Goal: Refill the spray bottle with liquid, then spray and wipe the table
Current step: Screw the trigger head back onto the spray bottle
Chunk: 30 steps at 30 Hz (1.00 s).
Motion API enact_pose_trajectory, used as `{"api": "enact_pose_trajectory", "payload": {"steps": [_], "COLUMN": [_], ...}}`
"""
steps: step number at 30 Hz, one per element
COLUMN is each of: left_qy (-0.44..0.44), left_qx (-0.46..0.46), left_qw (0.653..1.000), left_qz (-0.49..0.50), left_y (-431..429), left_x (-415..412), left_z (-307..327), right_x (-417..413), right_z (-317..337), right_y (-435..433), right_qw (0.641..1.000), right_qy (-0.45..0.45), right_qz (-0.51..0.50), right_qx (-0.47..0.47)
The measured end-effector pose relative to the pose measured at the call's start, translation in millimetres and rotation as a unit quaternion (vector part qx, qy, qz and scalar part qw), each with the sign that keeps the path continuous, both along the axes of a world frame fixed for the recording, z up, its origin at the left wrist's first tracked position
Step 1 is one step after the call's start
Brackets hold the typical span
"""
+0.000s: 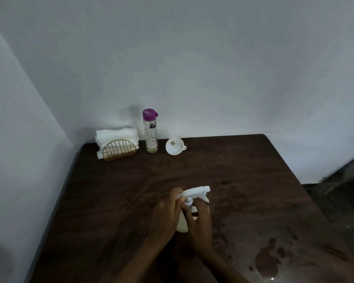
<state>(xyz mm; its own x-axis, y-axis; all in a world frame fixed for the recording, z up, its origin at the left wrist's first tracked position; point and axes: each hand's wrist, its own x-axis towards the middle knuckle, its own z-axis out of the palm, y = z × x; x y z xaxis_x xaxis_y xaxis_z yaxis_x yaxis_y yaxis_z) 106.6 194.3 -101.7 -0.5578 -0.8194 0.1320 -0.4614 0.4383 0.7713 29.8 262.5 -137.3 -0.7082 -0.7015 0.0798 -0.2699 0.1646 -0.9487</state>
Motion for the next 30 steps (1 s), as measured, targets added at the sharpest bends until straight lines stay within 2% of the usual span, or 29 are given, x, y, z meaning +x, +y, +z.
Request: {"api": "enact_pose_trajectory", "payload": {"steps": [5, 10, 16, 19, 25, 30], "left_qy": [0.004, 0.007, 0.010, 0.011, 0.011, 0.005], "left_qx": [0.016, 0.013, 0.011, 0.020, 0.010, 0.011], "left_qw": [1.000, 1.000, 1.000, 1.000, 1.000, 1.000], "left_qz": [0.007, 0.009, 0.004, 0.003, 0.020, 0.023], "left_y": [1.3, 2.9, 3.1, 2.6, 3.8, 3.0], "left_x": [2.0, 0.2, 0.8, 2.0, 3.1, 2.0], "left_z": [-1.3, 0.2, 0.4, -3.0, -4.6, -5.4], "right_x": [2.2, 1.2, 2.5, 3.5, 9.2, 6.1], "right_z": [2.3, 1.0, 2.0, 4.2, 3.3, -0.8], "right_y": [-1.8, -6.8, -3.2, -1.7, -5.7, -6.4], "right_qw": [0.999, 0.997, 0.999, 1.000, 0.999, 0.999], "right_qy": [0.014, 0.012, -0.019, 0.004, 0.026, -0.018], "right_qz": [-0.045, -0.068, -0.039, -0.009, -0.029, 0.003], "right_qx": [-0.002, 0.034, 0.016, -0.008, -0.020, -0.032]}}
